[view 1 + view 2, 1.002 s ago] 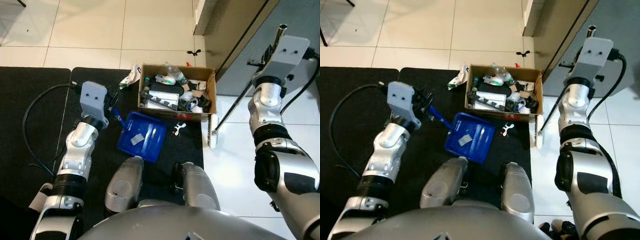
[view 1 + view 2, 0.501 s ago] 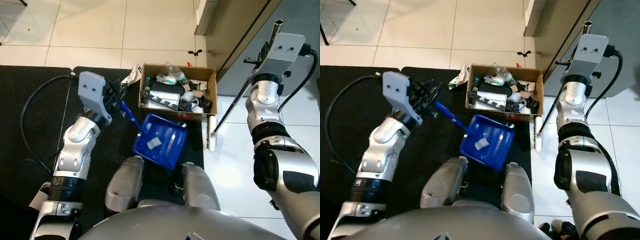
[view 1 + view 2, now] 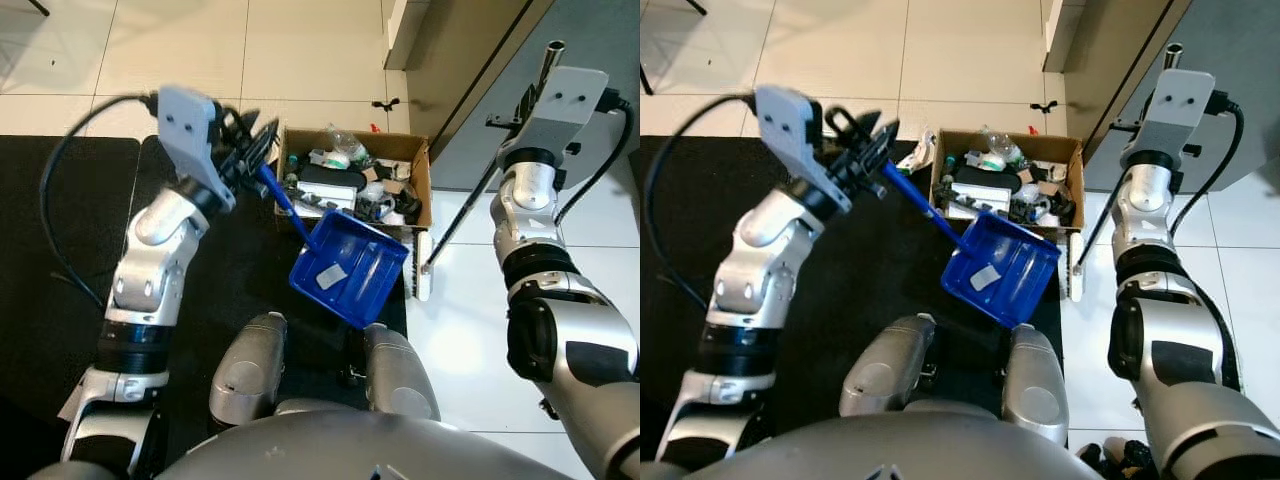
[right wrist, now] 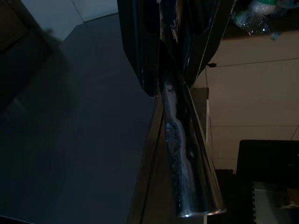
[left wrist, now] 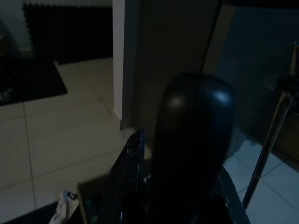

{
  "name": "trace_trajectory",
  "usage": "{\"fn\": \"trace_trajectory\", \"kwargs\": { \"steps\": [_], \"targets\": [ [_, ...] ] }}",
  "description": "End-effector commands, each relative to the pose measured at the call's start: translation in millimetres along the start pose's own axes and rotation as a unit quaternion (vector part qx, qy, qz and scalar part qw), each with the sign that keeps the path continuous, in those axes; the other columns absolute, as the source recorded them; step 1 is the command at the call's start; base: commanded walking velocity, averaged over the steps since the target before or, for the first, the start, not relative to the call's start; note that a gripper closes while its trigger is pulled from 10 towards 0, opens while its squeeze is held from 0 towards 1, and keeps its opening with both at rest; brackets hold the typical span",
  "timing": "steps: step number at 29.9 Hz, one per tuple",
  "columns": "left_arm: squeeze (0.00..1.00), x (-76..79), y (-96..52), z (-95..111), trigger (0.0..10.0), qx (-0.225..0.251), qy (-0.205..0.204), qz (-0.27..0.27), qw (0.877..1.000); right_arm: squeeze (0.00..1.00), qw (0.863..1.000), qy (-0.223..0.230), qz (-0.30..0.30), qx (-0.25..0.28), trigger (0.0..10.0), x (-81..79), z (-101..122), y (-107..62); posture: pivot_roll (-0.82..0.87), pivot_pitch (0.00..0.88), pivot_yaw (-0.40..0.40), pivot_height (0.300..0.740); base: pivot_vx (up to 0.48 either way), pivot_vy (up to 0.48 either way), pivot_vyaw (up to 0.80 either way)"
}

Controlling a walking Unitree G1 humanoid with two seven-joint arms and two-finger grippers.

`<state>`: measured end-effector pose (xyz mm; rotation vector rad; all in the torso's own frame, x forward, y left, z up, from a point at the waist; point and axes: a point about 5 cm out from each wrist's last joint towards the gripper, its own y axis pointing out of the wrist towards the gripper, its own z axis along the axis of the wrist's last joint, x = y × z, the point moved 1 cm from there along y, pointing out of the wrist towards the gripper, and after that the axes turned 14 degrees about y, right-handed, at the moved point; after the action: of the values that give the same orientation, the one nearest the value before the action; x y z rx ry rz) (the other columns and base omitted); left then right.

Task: Sweep floor

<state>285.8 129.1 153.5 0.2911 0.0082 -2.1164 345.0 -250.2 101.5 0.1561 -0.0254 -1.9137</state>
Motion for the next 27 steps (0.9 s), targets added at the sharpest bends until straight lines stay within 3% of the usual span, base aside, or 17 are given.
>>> {"fn": "trace_trajectory", "kwargs": {
  "steps": [1, 9, 14, 27],
  "targets": [
    [0.00, -3.2, 3.6, 17, 10.0, 0.034, 0.000, 0.002, 0.999, 0.00, 1.000, 0.002, 0.004, 0.024, 10.0, -2.9, 9, 4.4, 0.27, 0.015, -0.014, 0.740, 0.000, 0.000, 0.00],
    [0.00, -13.4, 11.1, 31, 10.0, 0.053, 0.020, 0.008, 0.998, 0.00, 1.000, 0.003, 0.006, 0.024, 10.0, -4.0, 9, 4.3, 0.27, 0.014, -0.012, 0.740, 0.000, 0.000, 0.00],
    [0.00, -45.8, 21.1, 56, 10.0, 0.080, 0.069, 0.027, 0.994, 0.00, 1.000, 0.004, 0.005, 0.023, 10.0, -4.1, 8, 3.9, 0.27, 0.012, -0.011, 0.740, 0.000, 0.000, 0.00],
    [0.00, -74.6, 38.4, 75, 10.0, 0.096, 0.121, 0.039, 0.987, 0.00, 1.000, 0.008, 0.002, 0.025, 10.0, -4.4, 8, 3.2, 0.26, 0.002, -0.002, 0.740, 0.000, 0.000, 0.00]
  ]
}}
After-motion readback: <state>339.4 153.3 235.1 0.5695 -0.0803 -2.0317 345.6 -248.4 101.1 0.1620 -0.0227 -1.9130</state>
